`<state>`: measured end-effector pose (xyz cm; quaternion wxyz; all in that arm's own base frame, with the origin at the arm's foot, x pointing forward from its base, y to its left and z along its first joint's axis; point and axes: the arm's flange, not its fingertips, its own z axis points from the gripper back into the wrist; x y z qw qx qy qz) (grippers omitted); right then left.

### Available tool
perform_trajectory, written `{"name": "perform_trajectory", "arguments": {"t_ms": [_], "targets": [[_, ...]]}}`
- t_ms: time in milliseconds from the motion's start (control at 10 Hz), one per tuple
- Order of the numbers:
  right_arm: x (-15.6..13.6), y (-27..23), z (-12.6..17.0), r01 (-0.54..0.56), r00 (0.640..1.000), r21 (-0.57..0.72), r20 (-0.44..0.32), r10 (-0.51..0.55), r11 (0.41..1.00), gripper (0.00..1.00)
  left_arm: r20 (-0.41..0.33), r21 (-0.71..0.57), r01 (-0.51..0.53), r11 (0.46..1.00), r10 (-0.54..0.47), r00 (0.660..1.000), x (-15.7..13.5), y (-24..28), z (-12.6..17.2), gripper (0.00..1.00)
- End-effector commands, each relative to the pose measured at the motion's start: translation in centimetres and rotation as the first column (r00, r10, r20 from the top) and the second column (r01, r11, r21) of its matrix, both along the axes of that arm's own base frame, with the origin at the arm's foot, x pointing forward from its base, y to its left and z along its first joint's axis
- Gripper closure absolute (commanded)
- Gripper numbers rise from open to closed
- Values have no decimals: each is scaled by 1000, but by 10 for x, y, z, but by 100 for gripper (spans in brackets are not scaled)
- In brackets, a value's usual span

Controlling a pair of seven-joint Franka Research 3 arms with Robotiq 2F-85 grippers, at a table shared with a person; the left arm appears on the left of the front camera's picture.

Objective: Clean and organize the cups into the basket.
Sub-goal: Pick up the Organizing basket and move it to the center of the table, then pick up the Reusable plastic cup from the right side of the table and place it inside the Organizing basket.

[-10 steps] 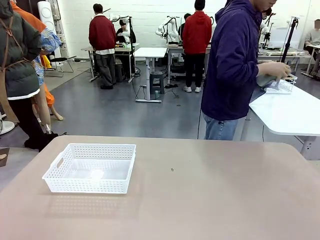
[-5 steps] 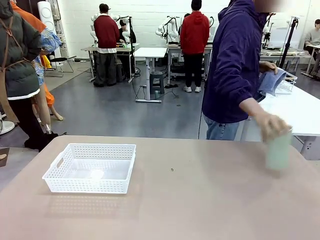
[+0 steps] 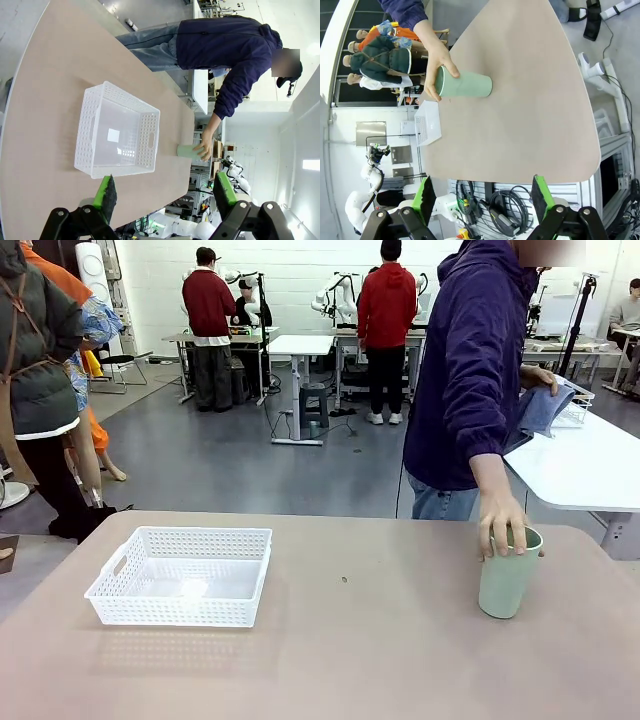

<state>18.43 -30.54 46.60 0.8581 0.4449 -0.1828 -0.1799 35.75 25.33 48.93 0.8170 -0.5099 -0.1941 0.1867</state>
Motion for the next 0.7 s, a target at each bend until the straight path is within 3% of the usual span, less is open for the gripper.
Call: {"name": "perform_trajectory", "arguments": {"t_ms": [0,600], "targets": [[-3,3,-3,3,1000,-1,-2,-4,1000,0,12,-3,2,1000,-2,1000,0,1,2,0],[-3,3,-3,3,1000,-1,-2,-4,1000,0,12,-3,2,1000,-2,1000,0,1,2,0]]}}
